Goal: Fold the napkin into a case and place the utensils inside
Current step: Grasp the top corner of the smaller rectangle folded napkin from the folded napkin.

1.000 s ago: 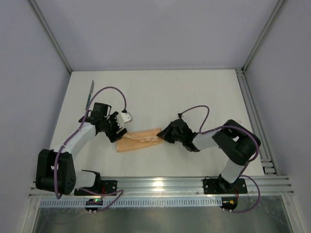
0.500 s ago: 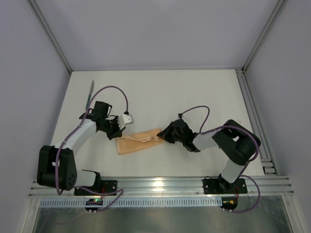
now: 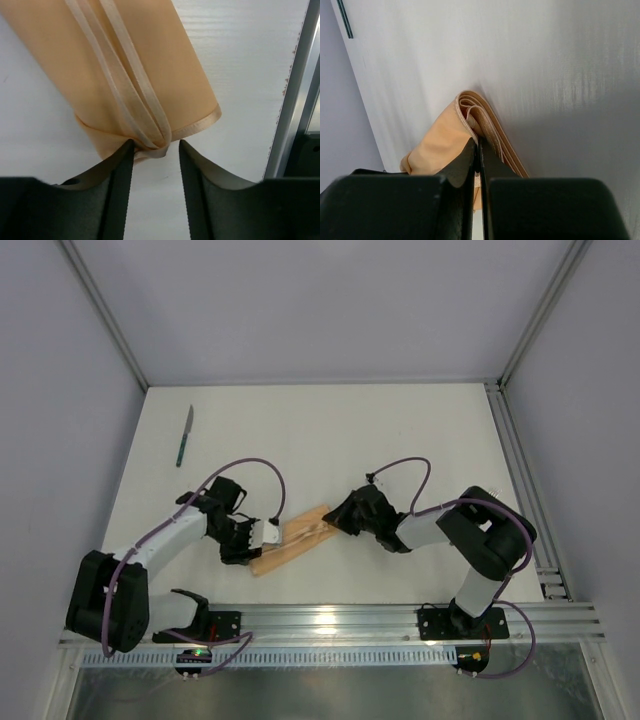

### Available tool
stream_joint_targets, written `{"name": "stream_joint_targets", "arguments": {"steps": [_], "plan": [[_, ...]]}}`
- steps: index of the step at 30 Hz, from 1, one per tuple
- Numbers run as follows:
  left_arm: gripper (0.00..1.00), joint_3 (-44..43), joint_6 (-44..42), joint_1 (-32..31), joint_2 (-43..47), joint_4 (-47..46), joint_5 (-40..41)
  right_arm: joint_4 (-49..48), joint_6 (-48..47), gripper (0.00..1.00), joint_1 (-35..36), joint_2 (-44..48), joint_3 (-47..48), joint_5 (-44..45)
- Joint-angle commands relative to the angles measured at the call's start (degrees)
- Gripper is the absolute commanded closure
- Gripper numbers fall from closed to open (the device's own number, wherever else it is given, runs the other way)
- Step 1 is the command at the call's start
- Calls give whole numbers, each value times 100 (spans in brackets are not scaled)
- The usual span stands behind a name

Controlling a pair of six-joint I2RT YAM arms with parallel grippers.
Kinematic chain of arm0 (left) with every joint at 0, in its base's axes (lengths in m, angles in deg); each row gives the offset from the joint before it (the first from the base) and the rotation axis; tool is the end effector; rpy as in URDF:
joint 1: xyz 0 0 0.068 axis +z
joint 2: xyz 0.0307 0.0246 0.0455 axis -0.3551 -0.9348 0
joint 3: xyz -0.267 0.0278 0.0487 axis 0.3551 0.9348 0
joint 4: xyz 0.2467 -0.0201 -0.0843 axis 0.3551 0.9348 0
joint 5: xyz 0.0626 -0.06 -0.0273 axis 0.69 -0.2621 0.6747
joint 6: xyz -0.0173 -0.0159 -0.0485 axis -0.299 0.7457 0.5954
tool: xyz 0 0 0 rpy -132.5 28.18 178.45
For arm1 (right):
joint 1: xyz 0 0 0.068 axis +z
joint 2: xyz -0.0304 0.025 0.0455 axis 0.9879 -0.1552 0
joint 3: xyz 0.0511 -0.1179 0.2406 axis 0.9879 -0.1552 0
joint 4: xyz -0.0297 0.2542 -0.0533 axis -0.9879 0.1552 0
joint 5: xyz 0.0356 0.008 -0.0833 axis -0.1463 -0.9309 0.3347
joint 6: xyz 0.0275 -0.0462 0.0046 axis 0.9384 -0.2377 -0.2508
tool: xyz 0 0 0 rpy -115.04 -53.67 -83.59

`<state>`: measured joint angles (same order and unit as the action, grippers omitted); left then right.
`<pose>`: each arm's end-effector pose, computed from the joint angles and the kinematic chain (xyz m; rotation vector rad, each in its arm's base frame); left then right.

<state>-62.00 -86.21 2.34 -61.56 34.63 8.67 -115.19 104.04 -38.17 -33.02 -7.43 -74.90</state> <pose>0.1776 -0.0766 0.1779 1.8823 2.0336 -0.5446 0.2219 0.2065 0.1113 0.5167 2.3436 1.0366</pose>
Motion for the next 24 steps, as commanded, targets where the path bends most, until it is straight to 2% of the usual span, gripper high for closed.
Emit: {"name": "stream_joint_targets", "arguments": {"steps": [1, 4, 6, 7, 9, 11, 13, 15, 16, 18, 24], "plan": [[52, 77, -144, -105, 99, -41, 364, 689, -281, 96, -27, -14, 73, 236], [43, -396, 330, -97, 143, 125, 181, 795, -378, 96, -27, 91, 91, 236], [38, -1035, 689, -97, 161, 423, -284, 821, -422, 96, -27, 170, 47, 236], [33, -1265, 866, -97, 169, 668, -451, 822, -440, 96, -18, 188, 38, 227], [28, -1844, 1365, -97, 108, 863, -864, 822, -492, 96, -18, 249, 20, 192], [26, -2049, 1683, -158, 73, 829, -1059, 865, -589, 96, -27, 294, 55, 148], [27, -1989, 2228, -551, 46, 402, -832, 1023, -799, 96, -18, 364, 143, 113], [27, -1805, 2554, -938, -85, 40, -226, 1041, -879, 96, -35, 460, 126, 96], [27, -1639, 2773, -1314, -172, -258, -7, 1033, -931, 96, -96, 487, 74, -166], [27, -1497, 2915, -1659, -436, -541, 415, 928, -1002, 96, -202, 461, 29, -369], [33, -1347, 3267, -2969, -919, -1086, 768, 769, -1292, 96, -317, 189, 56, -1047]]}}
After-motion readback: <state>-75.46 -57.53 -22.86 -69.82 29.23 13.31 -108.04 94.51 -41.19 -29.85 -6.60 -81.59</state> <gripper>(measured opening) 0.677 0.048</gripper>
